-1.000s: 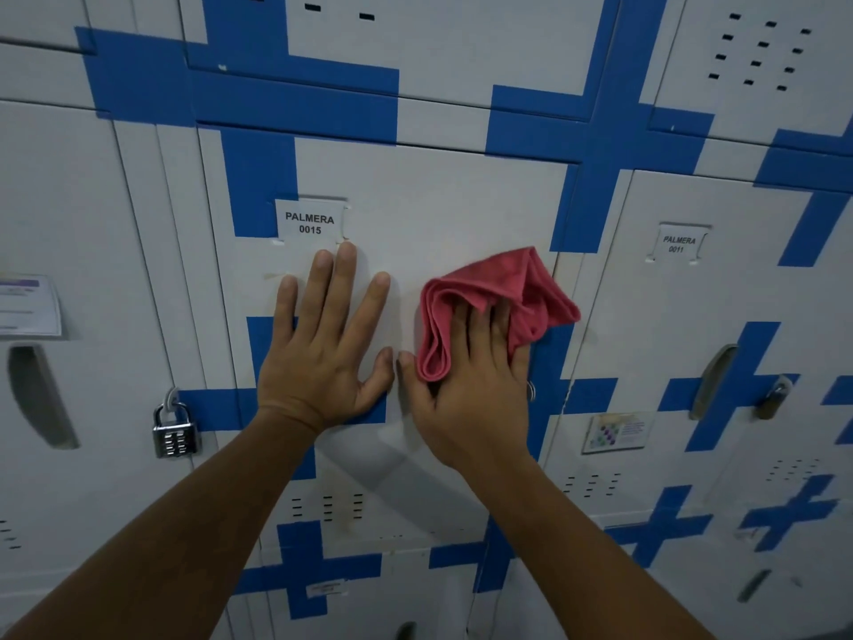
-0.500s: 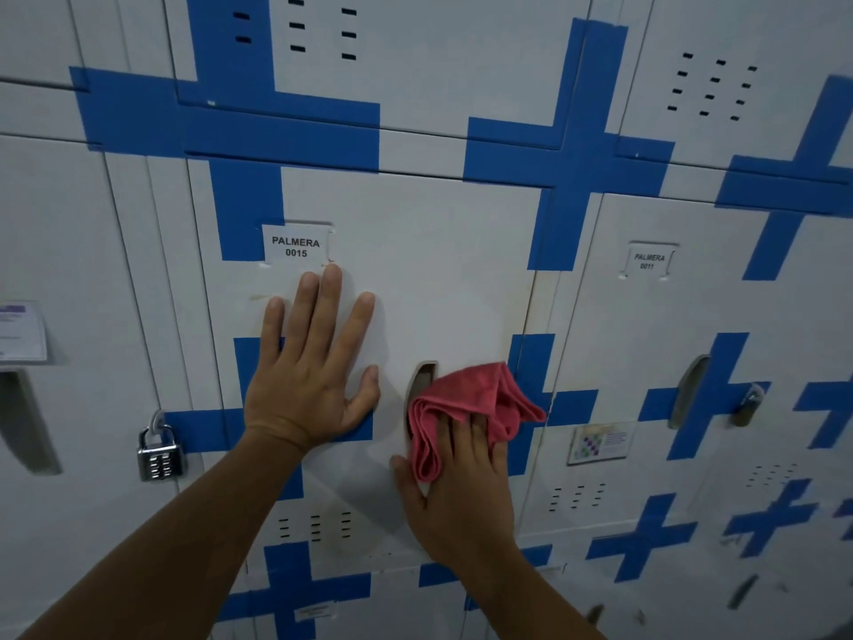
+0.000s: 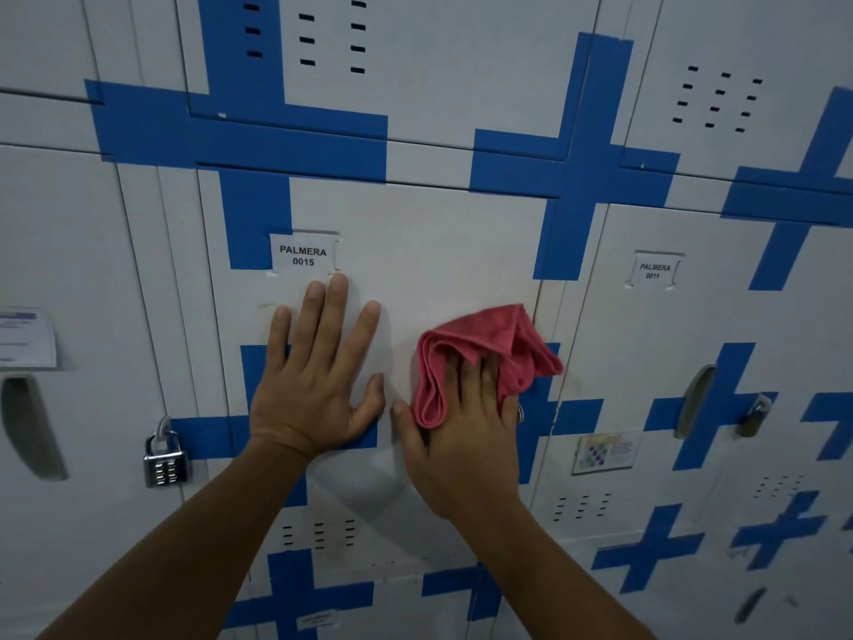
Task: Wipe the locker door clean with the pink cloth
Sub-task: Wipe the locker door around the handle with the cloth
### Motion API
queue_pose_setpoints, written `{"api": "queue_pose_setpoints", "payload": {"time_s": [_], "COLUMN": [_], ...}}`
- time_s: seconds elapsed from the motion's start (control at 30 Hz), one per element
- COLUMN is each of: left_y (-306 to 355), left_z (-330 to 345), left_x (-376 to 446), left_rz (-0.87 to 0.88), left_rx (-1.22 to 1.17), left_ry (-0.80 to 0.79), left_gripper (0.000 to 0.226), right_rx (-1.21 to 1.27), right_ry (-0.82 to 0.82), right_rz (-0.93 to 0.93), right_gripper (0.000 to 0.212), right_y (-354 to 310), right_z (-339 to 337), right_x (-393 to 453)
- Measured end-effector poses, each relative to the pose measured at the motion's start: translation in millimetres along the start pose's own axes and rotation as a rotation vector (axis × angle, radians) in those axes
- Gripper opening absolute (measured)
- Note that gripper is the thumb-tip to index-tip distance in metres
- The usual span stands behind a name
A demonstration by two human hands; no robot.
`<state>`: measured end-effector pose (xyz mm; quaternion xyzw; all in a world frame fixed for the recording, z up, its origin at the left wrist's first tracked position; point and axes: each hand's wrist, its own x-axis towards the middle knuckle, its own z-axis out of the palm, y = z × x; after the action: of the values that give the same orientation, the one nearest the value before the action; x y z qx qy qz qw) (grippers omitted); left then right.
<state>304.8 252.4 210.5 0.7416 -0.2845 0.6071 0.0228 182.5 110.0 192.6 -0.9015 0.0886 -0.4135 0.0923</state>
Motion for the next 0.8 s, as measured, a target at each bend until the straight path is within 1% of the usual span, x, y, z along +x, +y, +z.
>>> {"api": "queue_pose_setpoints", "payload": {"time_s": [0.13,0.23,0.33,0.43,0.53,0.63,0.7,0.8], "left_y": [0.8,0.6,0.5,0.6,0.6,0.7,0.7,0.7], "left_z": [0.8,0.7,0.9,1.2,0.6,0.5,0.6,0.8], "left_x": [-0.6,-0.6,0.0,-0.3,-0.3,-0.4,-0.6,-0.7], "left_rz": [0.005,0.005,0.002,-0.001,0.000,0.002,0.000,-0.004], "left_rx": [0.010,0.005,-0.002,-0.004,-0.009,-0.007,-0.007,-0.015], "left_ry": [0.024,0.035,0.026,0.022,0.007,-0.005,-0.002,0.007], "left_gripper": [0.081,0.080,0.079,0.081,0.082,0.082,0.081,0.080], "right_rx": [0.054,0.051,0.015,0.005,-0.037,-0.041,-0.041,0.010], "right_ry": [-0.110,-0.166,-0.166,-0.136,-0.051,0.000,-0.005,-0.090], "right_rz": [0.099,0.098,0.102,0.071,0.037,0.040,0.038,0.077], "right_gripper": [0.077,0.074,0.076,0.078,0.077,0.077,0.076,0.075], "right_y": [12.1,18.0,17.4,14.7,8.4,3.0,1.9,5.4], "right_z": [22.3,34.4,34.9,25.4,10.2,4.3,6.2,20.1], "right_x": [-44.8,-69.7,-66.8,-44.4,-15.0,-0.3,-4.9,-32.1]}}
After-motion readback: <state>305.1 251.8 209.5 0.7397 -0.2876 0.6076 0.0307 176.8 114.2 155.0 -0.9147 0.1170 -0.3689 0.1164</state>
